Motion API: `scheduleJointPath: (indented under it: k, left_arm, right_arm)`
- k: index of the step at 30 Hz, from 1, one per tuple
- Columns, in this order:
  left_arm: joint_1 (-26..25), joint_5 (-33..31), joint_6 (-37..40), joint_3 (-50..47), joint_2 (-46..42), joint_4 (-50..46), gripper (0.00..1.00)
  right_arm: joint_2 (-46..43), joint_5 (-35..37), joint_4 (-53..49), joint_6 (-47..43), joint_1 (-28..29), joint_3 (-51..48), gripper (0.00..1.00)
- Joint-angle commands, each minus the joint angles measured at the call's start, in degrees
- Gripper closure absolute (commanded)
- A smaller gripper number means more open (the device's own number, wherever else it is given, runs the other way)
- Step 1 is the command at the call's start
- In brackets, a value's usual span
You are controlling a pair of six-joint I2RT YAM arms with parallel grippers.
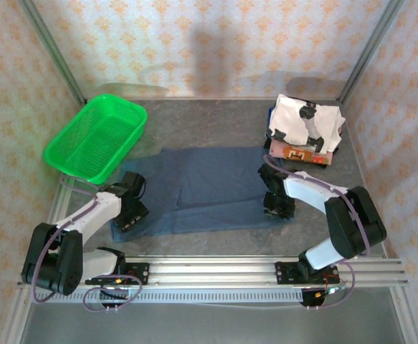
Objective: Fold and stack the t-shirts
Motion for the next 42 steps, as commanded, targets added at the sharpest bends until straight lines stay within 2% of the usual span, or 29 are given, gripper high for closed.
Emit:
scheduleJointPath:
  k: [1,6,10,12,15,18,21,24,30,42]
  left_arm:
    - [0.40,-1.42,-0.05,-1.64,-3.39,-5.79,0.40]
    - [0.38,-0.68,-0.25,-0.04,-9.89,-9.85,0.37]
    - [0.34,0.43,1.31,5.89,-15.00,-10.53,0.27]
    - [0.38,0.52,3.54,11.36,-14.07,-10.09,0.24]
    - [0.41,1.69,10.41,23.68,-6.50,-10.73,0.22]
    - [0.34,4.50,19.33,37.65,5.18,-12.37,0.21]
    - [0.48,5.90,27.69,51.43,18.52,-16.01,0.22]
    - [1.02,8.65,30.84,62.43,30.18,-19.45,0.31]
    - [2.08,10.61,33.75,71.88,45.70,-19.22,0.50]
    - [3.44,10.46,31.55,77.60,57.64,-15.12,0.55]
  right_arm:
    - [1.72,-0.90,-8.61,0.85,2.54,0.72,0.61]
    - [-1.41,-2.29,-12.02,3.45,5.99,-1.27,0.61]
    - [-8.37,-0.01,-12.01,5.24,6.31,-1.75,0.50]
    - [-10.18,1.99,-11.98,4.92,6.01,0.74,0.43]
    - [-10.05,3.88,-12.15,1.40,5.12,7.23,0.35]
    - [-8.79,3.34,-11.03,-2.98,3.75,13.69,0.25]
    - [-7.69,-2.04,-6.70,-8.74,1.85,18.44,0.14]
    - [-6.98,-8.90,-2.45,-12.63,0.95,21.90,0.07]
    - [-7.23,-14.64,2.16,-13.99,0.81,23.48,0.03]
    - [-13.96,-16.08,5.18,-10.28,0.84,12.81,0.02]
